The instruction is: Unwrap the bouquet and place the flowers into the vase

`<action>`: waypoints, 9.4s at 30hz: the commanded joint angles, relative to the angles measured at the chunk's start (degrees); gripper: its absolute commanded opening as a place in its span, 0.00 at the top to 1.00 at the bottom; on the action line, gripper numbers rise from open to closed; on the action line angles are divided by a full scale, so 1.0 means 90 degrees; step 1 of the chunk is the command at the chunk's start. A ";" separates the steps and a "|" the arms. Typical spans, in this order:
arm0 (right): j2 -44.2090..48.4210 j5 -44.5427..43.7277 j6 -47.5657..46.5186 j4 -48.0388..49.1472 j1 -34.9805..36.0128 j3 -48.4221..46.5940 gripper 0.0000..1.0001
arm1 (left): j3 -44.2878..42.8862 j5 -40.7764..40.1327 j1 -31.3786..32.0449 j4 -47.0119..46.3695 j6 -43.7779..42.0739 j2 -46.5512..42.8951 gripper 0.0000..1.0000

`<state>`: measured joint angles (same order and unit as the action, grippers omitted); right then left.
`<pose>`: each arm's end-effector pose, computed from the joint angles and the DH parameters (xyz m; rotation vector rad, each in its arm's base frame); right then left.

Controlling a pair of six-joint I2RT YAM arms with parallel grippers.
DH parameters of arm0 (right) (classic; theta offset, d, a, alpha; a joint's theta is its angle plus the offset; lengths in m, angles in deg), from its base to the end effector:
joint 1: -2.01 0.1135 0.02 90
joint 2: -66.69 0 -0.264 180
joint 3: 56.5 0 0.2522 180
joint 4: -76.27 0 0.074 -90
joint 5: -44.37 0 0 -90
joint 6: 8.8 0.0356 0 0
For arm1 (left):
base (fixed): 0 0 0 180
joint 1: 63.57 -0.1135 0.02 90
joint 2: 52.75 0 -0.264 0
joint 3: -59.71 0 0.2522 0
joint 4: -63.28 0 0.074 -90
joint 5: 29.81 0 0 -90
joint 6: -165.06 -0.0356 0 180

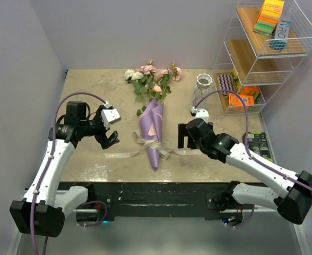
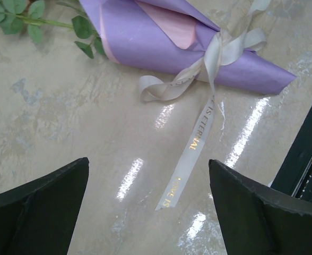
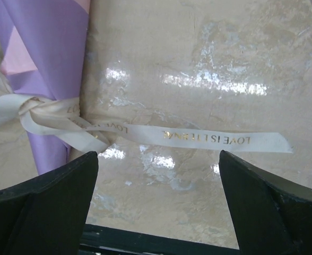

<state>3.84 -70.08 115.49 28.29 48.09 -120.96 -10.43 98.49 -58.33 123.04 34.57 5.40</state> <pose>0.1667 0.1519 0.2785 -0.0377 2.2990 0.2125 0.1931 -0.0399 0.3147 1.1328 1.9228 -0.4734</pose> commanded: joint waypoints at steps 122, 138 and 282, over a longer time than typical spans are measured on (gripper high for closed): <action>-0.0794 0.1867 -0.0899 0.3822 -0.0003 0.1219 1.00 | 0.0758 -0.2107 0.2817 -0.2963 0.1295 0.2162 1.00; 0.0888 -0.1159 -0.0118 0.1245 -0.0062 0.0409 1.00 | -0.0435 -0.2361 0.0005 -0.1859 0.1716 0.1313 1.00; 0.1905 0.0011 -0.1280 0.1087 -0.2113 -0.0148 0.26 | -0.4810 0.0187 0.1450 -0.1205 0.1696 0.6947 0.51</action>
<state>20.93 -71.30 104.54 36.40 28.99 -122.40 -53.62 100.18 -43.82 114.65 48.05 65.92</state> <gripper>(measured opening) 0.735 0.490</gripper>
